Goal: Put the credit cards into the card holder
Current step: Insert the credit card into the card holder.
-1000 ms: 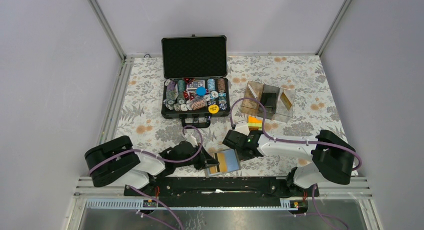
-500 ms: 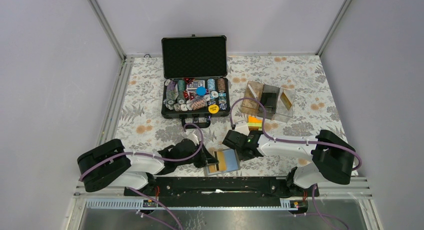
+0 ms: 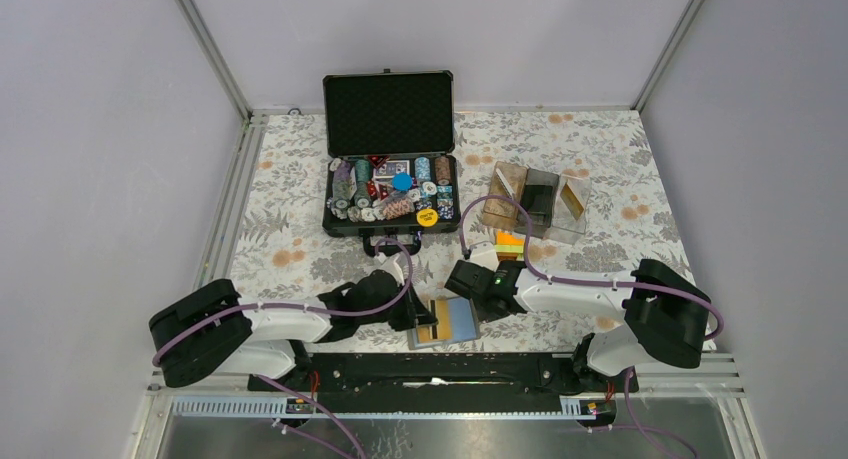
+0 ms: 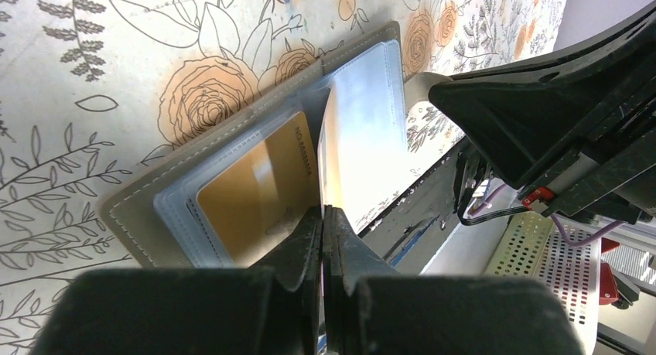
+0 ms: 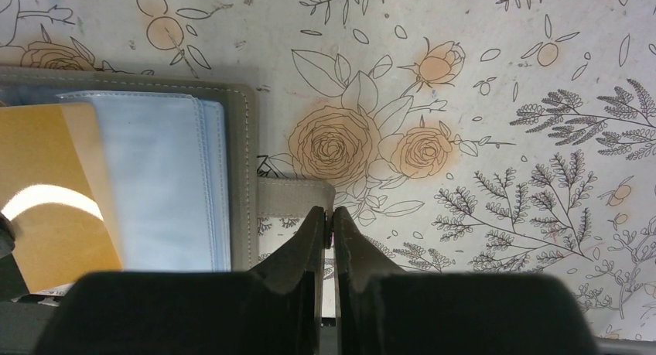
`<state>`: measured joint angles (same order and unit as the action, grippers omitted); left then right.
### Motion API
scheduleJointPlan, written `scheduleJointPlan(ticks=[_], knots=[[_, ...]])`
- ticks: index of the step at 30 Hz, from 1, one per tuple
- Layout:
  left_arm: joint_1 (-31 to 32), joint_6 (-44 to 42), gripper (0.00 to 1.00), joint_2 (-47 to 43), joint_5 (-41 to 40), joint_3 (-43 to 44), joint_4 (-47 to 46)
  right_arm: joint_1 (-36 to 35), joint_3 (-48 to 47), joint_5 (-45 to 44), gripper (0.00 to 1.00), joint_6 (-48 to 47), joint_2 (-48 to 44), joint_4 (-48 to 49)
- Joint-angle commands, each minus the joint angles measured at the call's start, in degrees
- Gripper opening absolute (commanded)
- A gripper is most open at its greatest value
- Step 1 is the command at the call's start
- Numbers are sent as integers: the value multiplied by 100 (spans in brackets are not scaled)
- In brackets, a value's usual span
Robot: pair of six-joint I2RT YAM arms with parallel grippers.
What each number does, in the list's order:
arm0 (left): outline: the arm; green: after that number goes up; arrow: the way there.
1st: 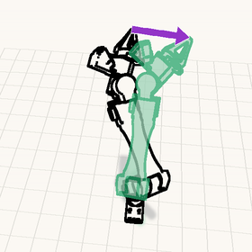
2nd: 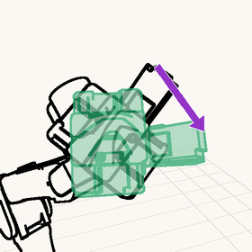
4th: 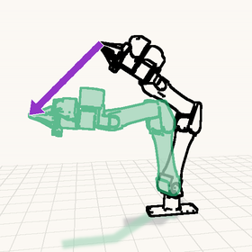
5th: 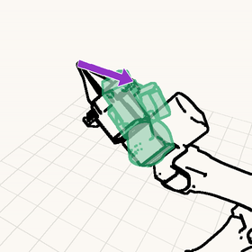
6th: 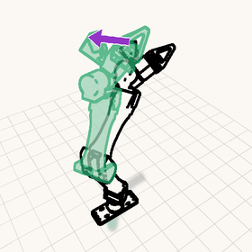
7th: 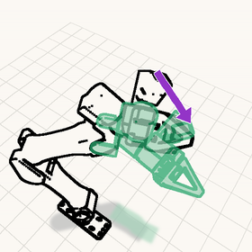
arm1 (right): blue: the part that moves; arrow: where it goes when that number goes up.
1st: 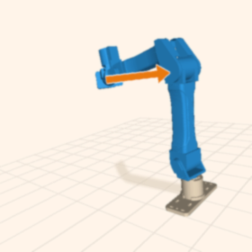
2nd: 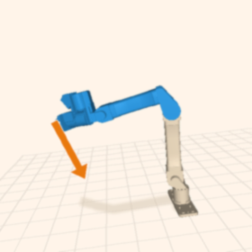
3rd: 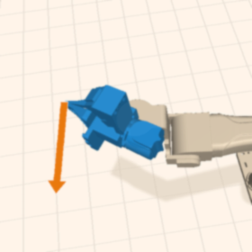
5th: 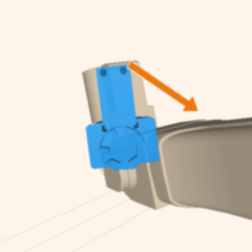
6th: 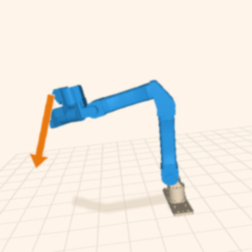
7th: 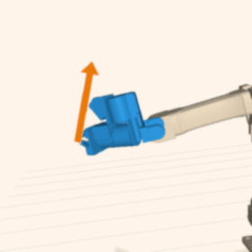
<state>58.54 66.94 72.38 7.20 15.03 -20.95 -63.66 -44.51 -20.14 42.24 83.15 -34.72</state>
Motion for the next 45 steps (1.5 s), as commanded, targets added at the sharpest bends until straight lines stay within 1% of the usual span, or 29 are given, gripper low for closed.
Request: scheduleJointPlan(ticks=[1, 4, 6, 9, 12, 13, 16, 21, 23, 25, 32, 39, 45], knots=[[-27, -195, 0, 54, -116, 21, 152, -85, -168, -104, 0, 86, 16, -57], [-23, 97, 0, 261, 36, -119, -354, -94, -185, -83, 0, 83, 44, -40], [2, 221, 0, 382, 75, -148, -536, -102, -204, -66, 0, 81, 61, -22], [71, 274, 0, 454, 37, -49, -504, -129, -234, -43, 0, 74, 101, 8], [94, 205, 0, 383, -54, 94, -178, -139, -251, -42, 0, 53, 136, 6], [96, 156, 2, 310, -133, 135, -16, -140, -255, -43, 0, 48, 136, 4], [93, -29, 13, 29, -341, 261, 634, -150, -240, -56, 0, 34, 106, 8], [95, -399, 35, -403, -622, 586, 1667, -152, -227, -99, 0, 14, 45, 5], [91, -494, 40, -502, -666, 703, 1937, -153, -221, -108, 0, 12, 37, 11], [94, -531, 42, -544, -641, 780, 2043, -148, -192, -110, 0, 10, 31, 25], [96, -585, 46, -562, -597, 914, 2306, -148, -113, -128, 0, 11, -51, 61], [190, -500, 39, -532, -488, 966, 2287, -155, -64, -148, 0, 11, -84, 75], [263, -429, 38, -375, -481, 974, 2156, -147, -45, -122, 0, 20, -70, 103]])
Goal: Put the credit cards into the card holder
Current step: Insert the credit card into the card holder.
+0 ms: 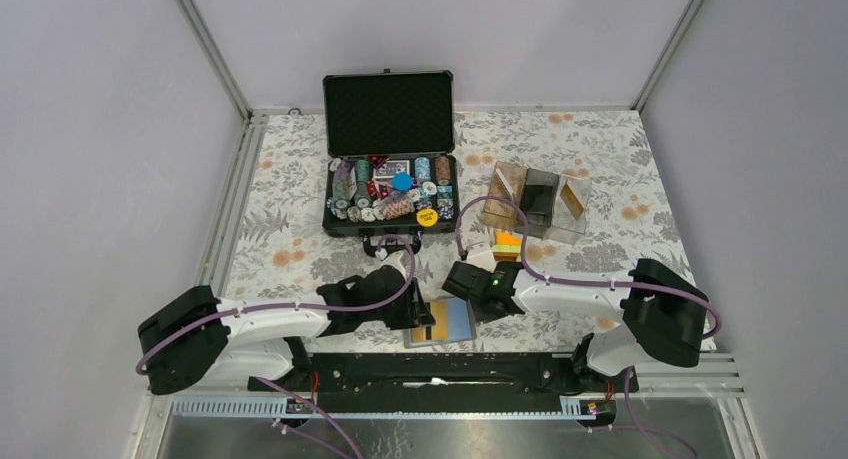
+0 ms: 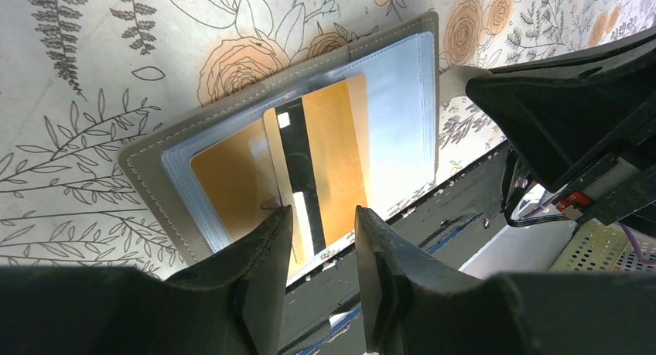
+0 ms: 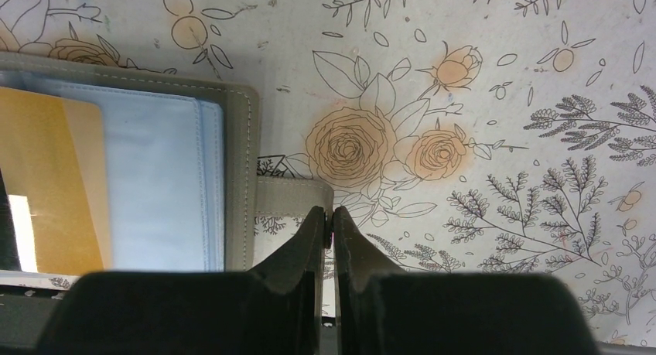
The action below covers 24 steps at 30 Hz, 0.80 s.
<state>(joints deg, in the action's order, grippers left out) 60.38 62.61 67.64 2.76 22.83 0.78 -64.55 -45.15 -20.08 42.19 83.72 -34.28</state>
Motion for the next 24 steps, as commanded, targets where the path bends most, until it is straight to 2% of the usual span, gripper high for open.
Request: scheduleJointPlan(ticks=[1, 14, 24], knots=[[98, 12, 38, 139, -65, 202, -17, -57, 29, -131, 0, 24, -138, 62], [388, 262, 37, 672, -239, 233, -831, -58, 94, -85, 0, 82, -188, 73], [404, 281, 34, 740, -513, 202, -1253, -70, 59, -49, 0, 92, -157, 71]])
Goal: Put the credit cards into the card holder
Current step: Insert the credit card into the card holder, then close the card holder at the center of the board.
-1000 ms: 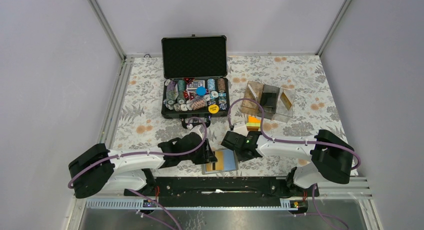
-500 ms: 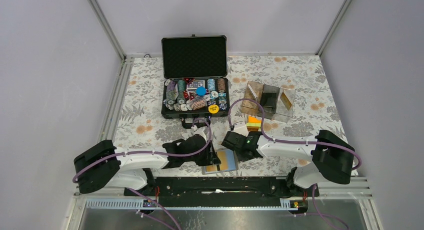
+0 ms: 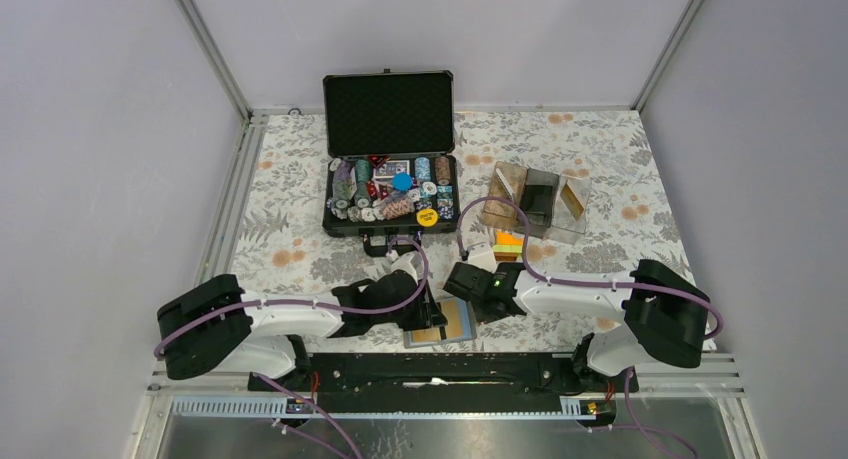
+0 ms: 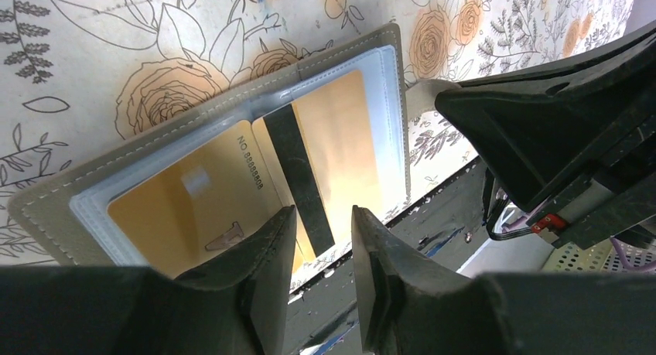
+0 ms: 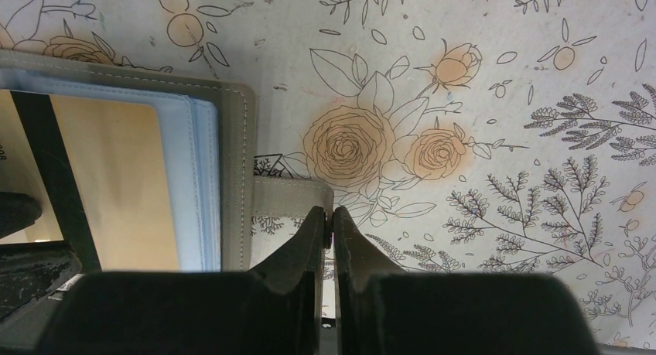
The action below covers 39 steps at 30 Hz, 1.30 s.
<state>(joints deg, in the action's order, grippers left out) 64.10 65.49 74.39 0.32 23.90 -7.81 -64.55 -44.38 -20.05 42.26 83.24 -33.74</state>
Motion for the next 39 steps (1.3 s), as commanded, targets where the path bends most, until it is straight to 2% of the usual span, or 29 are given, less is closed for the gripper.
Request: scheduleJointPlan(ticks=[1, 11, 16, 22, 24, 27, 30, 34, 39], knots=[[33, -9, 34, 79, -277, 104, -430, -68, -20, -51, 0, 93, -100, 16], [107, 152, 32, 282, -210, 26, -986, -79, -36, -21, 0, 107, -111, 8], [112, 58, 33, 74, -311, 90, -761, -79, -46, -16, 0, 120, -253, -31], [-6, -247, 45, -1092, -786, 141, 532, -78, -80, -29, 0, 122, -759, -40], [-77, -294, 56, -1534, -980, 150, 1130, -80, -94, -34, 0, 157, -952, 0], [-298, -414, 67, -2024, -1043, 27, 1796, -79, -77, 76, 0, 139, -1173, 174], [-585, -390, 68, -2286, -888, -292, 2059, -77, -82, 295, 0, 18, -1301, 443], [-747, -160, 67, -2562, -528, -782, 1709, -81, -93, 621, 0, -142, -1365, 789], [-746, -34, 62, -2520, -387, -997, 1426, -85, -78, 1090, 0, -195, -1466, 1302]])
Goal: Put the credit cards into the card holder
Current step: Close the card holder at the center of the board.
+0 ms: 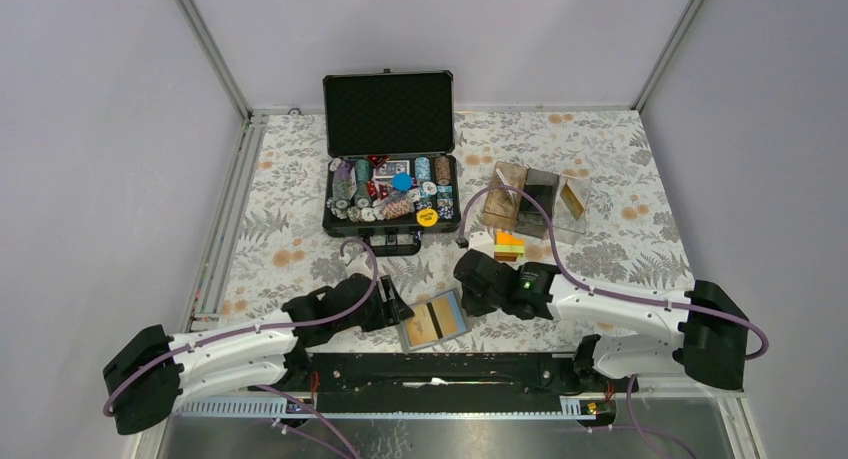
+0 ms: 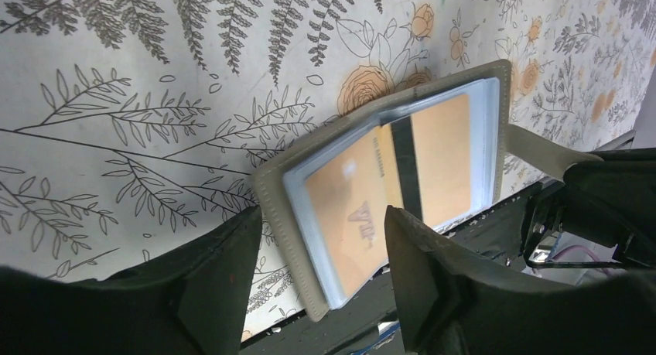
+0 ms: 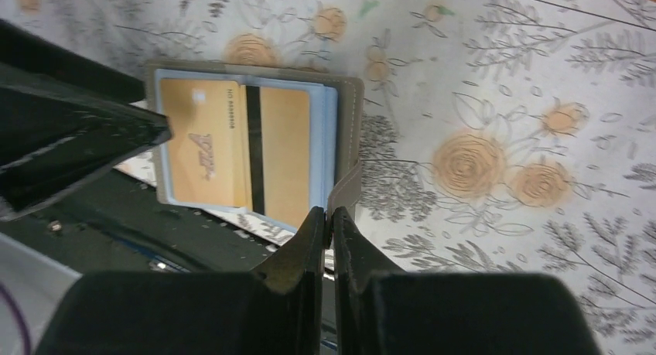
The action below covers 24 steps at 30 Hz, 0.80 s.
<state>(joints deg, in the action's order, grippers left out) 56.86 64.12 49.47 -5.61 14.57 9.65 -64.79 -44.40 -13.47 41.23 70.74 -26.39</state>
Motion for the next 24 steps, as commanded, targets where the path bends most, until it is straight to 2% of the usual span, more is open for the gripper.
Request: scheduleJointPlan(ticks=[1, 10, 24], knots=[[-24, 121, 61, 31, 221, -106, -399, -69, -77, 503, 0, -90, -226, 652], [-24, 402, 47, 243, 516, -550, -1361, -156, 125, 1145, 0, 88, -136, 1563], [-40, 462, 41, 31, 297, -719, -1583, -460, 325, 1323, 0, 428, 677, 2434]])
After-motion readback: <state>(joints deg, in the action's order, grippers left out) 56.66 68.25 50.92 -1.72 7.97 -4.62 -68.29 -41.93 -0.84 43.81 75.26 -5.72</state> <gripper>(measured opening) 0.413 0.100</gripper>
